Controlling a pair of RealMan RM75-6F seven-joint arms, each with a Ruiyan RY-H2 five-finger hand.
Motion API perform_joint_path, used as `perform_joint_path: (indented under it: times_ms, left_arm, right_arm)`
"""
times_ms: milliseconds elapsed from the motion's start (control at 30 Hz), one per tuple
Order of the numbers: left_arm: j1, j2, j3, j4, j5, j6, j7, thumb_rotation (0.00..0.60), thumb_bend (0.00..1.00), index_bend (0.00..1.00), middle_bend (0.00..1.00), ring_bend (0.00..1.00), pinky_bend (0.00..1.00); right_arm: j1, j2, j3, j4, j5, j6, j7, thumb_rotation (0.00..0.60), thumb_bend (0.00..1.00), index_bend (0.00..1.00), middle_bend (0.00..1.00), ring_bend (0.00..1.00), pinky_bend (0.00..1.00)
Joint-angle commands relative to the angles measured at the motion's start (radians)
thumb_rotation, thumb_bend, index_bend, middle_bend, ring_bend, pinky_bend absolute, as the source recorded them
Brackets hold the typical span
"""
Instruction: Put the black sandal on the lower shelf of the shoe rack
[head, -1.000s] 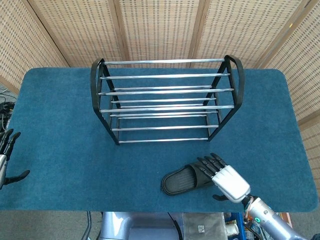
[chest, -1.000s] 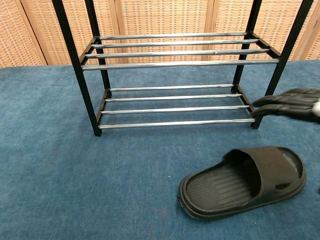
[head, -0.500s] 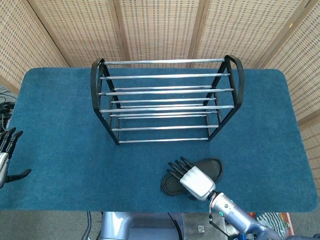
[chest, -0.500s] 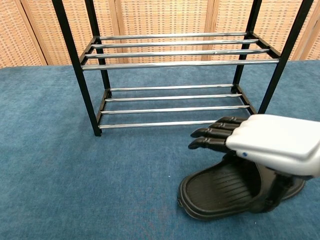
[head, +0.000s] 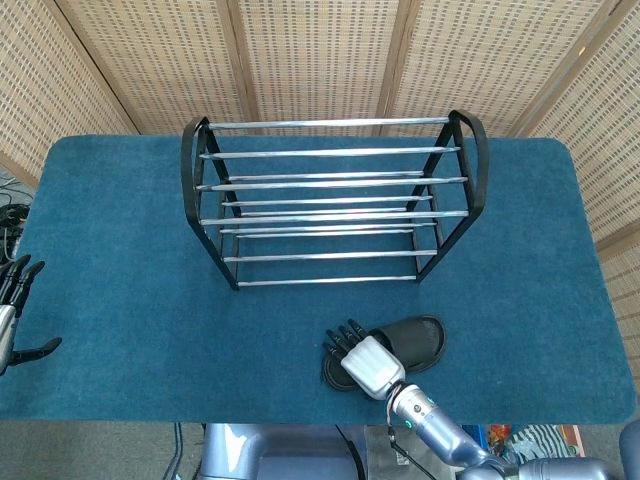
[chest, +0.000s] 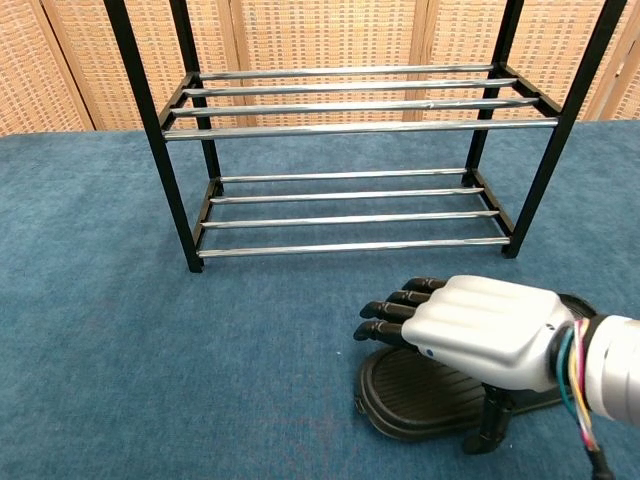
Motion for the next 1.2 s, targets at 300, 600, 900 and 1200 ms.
perform_joint_path:
  times_ms: [300,600,900,1200]
  left_arm:
    - [-0.003,-0.001,-0.001,0.000,-0.005,-0.003,-0.002,0.600,0.11,0.00,0.00,0.00,0.00]
    - [-0.005,-0.002,-0.002,0.000,-0.009,-0.004,-0.001,0.600,0.11,0.00,0.00,0.00,0.00]
    - [-0.008,-0.001,-0.001,0.000,-0.010,-0.009,-0.003,0.600,0.11,0.00,0.00,0.00,0.00]
    - [-0.015,0.000,-0.004,0.004,-0.027,-0.027,-0.009,0.600,0.11,0.00,0.00,0.00,0.00]
  right_arm:
    - [0.066,-0.021,-0.019,0.029,0.093,0.043,-0.008,0.600,0.00,0.00,0.00,0.00,0.00]
    - [0.107,-0.039,-0.041,0.071,0.078,0.037,0.025,0.600,0.25,0.31,0.31,0.26,0.34]
    - [0.116,-0.009,-0.087,0.089,-0.164,0.012,0.207,0.600,0.69,0.51,0.43,0.35,0.41]
    - [0.174,0.051,-0.142,0.141,-0.531,0.036,0.393,0.600,0.88,0.51,0.44,0.36,0.41]
